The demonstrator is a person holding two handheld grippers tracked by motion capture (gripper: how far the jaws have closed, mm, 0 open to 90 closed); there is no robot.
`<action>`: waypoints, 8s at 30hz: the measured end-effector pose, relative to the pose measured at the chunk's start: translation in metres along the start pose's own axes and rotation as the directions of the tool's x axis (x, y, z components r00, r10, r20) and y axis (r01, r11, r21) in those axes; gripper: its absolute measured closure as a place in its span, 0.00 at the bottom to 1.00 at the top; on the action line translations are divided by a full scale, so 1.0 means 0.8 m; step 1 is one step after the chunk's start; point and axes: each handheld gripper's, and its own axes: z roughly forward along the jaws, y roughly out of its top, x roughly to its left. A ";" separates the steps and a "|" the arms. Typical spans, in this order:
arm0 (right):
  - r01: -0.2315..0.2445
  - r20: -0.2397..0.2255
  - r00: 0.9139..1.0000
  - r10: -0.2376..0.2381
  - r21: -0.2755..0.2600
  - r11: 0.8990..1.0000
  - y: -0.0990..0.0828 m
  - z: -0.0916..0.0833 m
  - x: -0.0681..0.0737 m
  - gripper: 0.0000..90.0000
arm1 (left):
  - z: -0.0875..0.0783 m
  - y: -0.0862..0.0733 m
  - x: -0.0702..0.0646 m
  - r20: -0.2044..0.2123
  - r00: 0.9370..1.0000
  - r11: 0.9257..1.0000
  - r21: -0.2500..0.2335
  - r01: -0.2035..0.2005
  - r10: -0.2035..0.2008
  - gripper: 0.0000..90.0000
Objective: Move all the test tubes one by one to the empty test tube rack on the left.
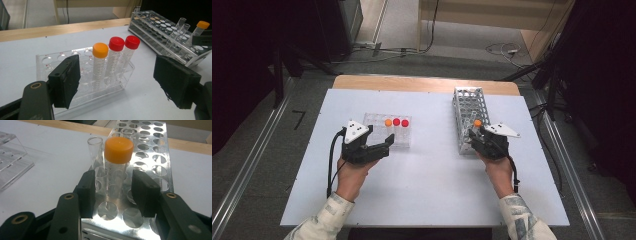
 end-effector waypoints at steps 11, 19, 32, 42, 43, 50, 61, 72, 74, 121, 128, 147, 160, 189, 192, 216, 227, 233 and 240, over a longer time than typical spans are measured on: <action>0.004 -0.007 1.000 -0.004 0.000 1.000 0.001 0.009 -0.001 0.72 | 0.002 -0.001 -0.001 0.003 1.000 1.000 0.003 0.001 -0.001 0.21; 0.009 0.005 1.000 -0.008 -0.032 0.999 0.007 0.000 -0.001 0.79 | 0.002 -0.001 -0.003 0.005 1.000 1.000 0.003 -0.001 0.001 0.20; 0.019 -0.009 1.000 -0.020 -0.151 0.988 0.045 -0.056 0.002 0.79 | 0.002 -0.001 -0.003 0.003 1.000 1.000 0.002 -0.005 0.005 0.20; 0.031 -0.092 0.995 -0.044 -0.136 0.990 0.041 -0.067 0.017 0.79 | 0.000 0.000 -0.006 0.013 1.000 1.000 0.002 -0.004 0.004 0.20; 0.033 -0.108 0.993 -0.047 -0.132 0.991 0.041 -0.068 0.019 0.79 | 0.000 0.000 -0.006 0.018 1.000 1.000 0.003 -0.002 0.002 0.20; 0.057 -0.203 0.976 -0.081 -0.121 0.991 0.037 -0.069 0.047 0.79 | -0.001 0.000 -0.010 0.031 0.999 1.000 0.002 -0.005 0.005 0.21; 0.128 -0.305 0.941 -0.146 -0.079 0.989 0.016 -0.050 0.101 0.79 | -0.005 0.002 -0.026 0.092 0.996 1.000 0.003 -0.019 0.019 0.24; 0.194 -0.376 0.905 -0.200 -0.054 0.980 0.003 -0.033 0.150 0.79 | -0.003 0.000 -0.054 0.169 0.983 0.997 0.017 -0.081 0.077 0.29; 0.201 -0.387 0.899 -0.205 -0.053 0.978 0.002 -0.031 0.157 0.79 | -0.003 0.000 -0.057 0.179 0.980 0.996 0.018 -0.085 0.081 0.30; 0.196 -0.385 0.906 -0.175 0.017 0.980 -0.007 -0.046 0.125 0.29 | -0.022 0.030 -0.009 0.132 0.989 0.998 -0.027 -0.059 0.062 0.78; 0.157 -0.341 0.930 -0.138 0.029 0.987 -0.015 -0.054 0.092 0.29 | -0.022 0.047 0.014 0.059 0.997 0.998 -0.039 -0.054 0.057 0.78; 0.125 -0.312 0.944 -0.111 0.025 0.992 -0.018 -0.058 0.071 0.29 | 0.010 0.069 0.033 -0.055 0.995 0.996 -0.047 -0.082 0.079 0.78; 0.121 -0.308 0.945 -0.107 0.025 0.992 -0.019 -0.058 0.069 0.29 | 0.027 0.061 0.028 -0.080 0.991 0.994 -0.020 -0.111 0.109 0.77; 0.113 -0.296 0.950 -0.099 0.031 0.993 -0.021 -0.057 0.066 0.30 | 0.031 0.030 0.030 -0.061 0.997 0.999 -0.009 -0.048 0.047 0.63; 0.108 -0.277 0.956 -0.096 0.027 0.994 -0.019 -0.057 0.062 0.31 | 0.026 0.030 0.027 -0.046 0.998 0.999 -0.007 -0.038 0.037 0.50; 0.026 -0.004 1.000 -0.026 -0.004 1.000 0.010 0.016 0.029 0.55 | 0.004 0.017 0.009 0.003 1.000 1.000 0.003 -0.013 0.013 0.20; 0.020 0.022 1.000 -0.020 0.006 1.000 0.018 0.033 0.024 0.72 | 0.007 0.016 0.004 0.015 1.000 1.000 0.010 -0.020 0.020 0.20; 0.028 0.032 0.999 -0.029 0.002 1.000 0.017 0.038 0.025 0.75 | 0.008 0.015 0.004 0.018 1.000 1.000 0.016 -0.022 0.022 0.20; 0.028 0.034 0.999 -0.028 0.000 1.000 0.018 0.037 0.024 0.81 | 0.007 0.015 0.005 0.017 1.000 1.000 0.013 -0.019 0.019 0.20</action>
